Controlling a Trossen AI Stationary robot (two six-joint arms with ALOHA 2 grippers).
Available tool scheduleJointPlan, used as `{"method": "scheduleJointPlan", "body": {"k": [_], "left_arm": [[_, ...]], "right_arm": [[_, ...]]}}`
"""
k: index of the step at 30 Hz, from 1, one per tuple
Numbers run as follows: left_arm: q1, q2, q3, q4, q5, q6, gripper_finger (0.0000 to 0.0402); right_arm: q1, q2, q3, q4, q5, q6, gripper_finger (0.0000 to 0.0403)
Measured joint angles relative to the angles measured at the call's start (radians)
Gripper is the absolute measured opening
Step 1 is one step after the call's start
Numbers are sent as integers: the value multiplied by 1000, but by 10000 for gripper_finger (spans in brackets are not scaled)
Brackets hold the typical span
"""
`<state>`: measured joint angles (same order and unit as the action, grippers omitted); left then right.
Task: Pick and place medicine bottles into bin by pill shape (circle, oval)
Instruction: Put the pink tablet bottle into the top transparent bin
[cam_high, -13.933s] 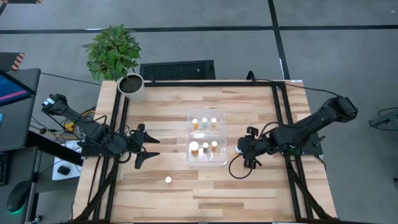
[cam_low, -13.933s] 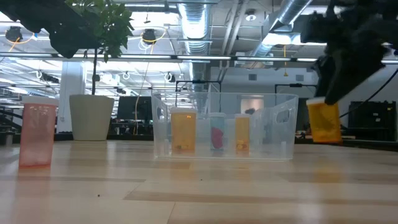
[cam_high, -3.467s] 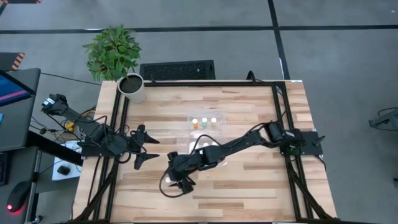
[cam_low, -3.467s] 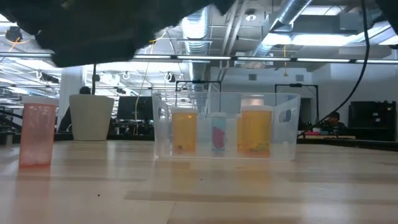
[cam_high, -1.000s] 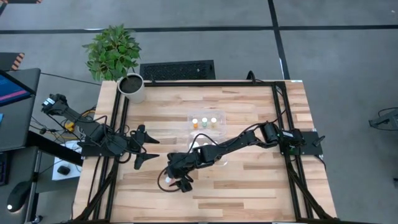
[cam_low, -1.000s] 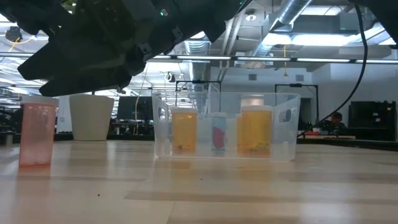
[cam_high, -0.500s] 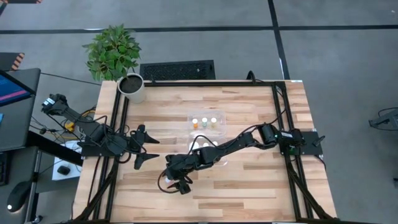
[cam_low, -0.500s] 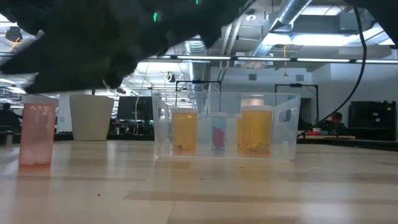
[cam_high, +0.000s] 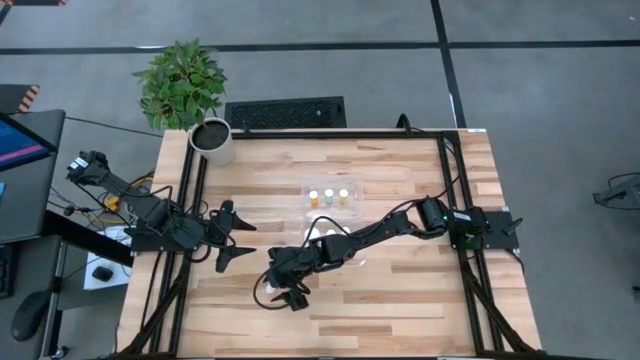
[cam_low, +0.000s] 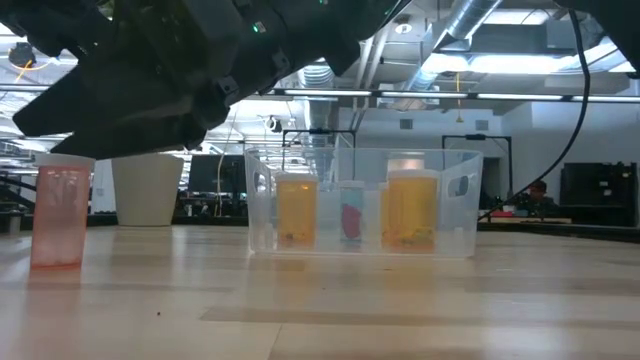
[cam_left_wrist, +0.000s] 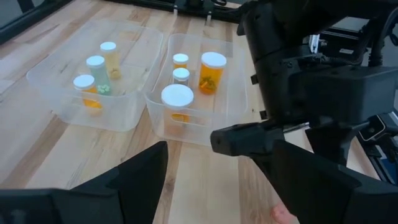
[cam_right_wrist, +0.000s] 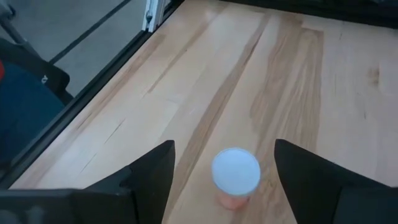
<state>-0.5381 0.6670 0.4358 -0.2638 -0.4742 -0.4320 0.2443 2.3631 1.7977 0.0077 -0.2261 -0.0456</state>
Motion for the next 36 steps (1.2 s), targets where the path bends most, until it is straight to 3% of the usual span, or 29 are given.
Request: {"method": "scheduleJointPlan", "body": {"k": [16,29,36], "left_arm": [[0,0,0,0,0,-4,283],[0,0,0,0,0,-6,283],[0,0,0,0,0,-7,283]], "right_arm": [[-5,15,0,-4,-10,-3,235],[-5,15,0,-33,-7,8,121],[-5,13,0,-37,15,-5,110]]}}
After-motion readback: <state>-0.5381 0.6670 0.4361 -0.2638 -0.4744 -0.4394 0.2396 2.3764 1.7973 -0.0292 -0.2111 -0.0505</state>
